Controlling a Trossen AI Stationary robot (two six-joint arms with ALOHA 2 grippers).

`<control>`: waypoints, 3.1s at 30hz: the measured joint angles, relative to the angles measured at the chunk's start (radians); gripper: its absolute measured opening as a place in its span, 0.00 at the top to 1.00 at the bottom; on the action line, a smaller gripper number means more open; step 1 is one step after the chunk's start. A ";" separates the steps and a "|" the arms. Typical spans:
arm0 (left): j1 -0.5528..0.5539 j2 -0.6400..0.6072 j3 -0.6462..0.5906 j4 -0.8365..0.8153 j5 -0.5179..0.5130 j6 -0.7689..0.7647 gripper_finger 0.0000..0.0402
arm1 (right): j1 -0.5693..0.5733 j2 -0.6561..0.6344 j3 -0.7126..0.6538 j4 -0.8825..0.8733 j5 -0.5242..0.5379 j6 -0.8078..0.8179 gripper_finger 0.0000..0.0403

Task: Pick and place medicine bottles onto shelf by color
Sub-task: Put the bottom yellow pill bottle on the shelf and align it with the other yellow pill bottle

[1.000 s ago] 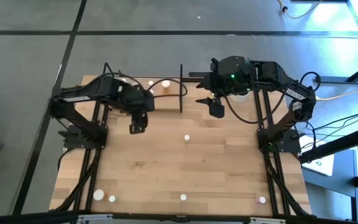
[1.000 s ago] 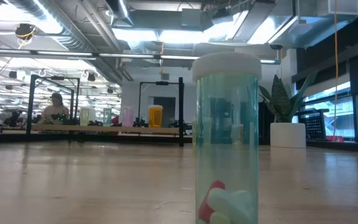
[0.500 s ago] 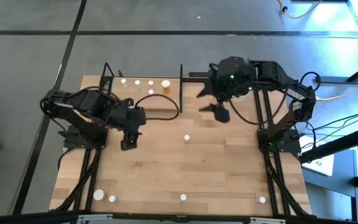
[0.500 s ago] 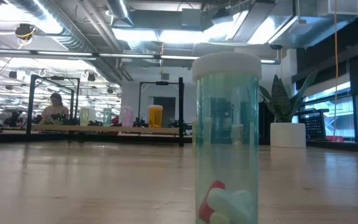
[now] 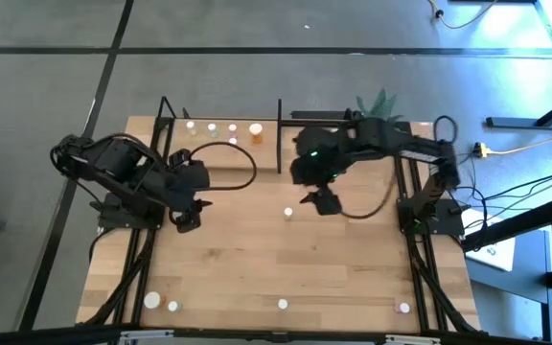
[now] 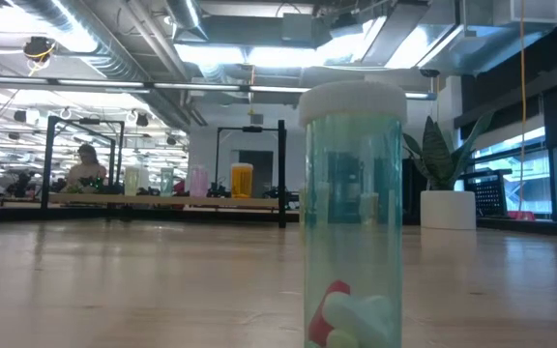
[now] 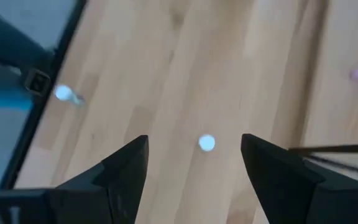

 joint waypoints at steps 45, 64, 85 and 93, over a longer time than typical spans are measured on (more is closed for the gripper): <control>-0.012 -0.015 0.000 0.000 -0.024 0.035 0.47 | 0.128 -0.132 -1.189 1.104 0.297 0.537 0.36; 0.070 -0.015 0.000 0.000 -0.022 0.028 0.47 | 0.183 -0.131 -1.530 1.669 0.528 0.734 0.36; 0.116 -0.014 0.000 0.000 -0.021 0.029 0.47 | 0.181 -0.032 -1.572 1.957 0.524 0.624 0.36; 0.116 -0.014 0.000 0.000 -0.001 0.033 0.48 | 0.161 0.009 -1.570 2.020 0.524 0.579 0.36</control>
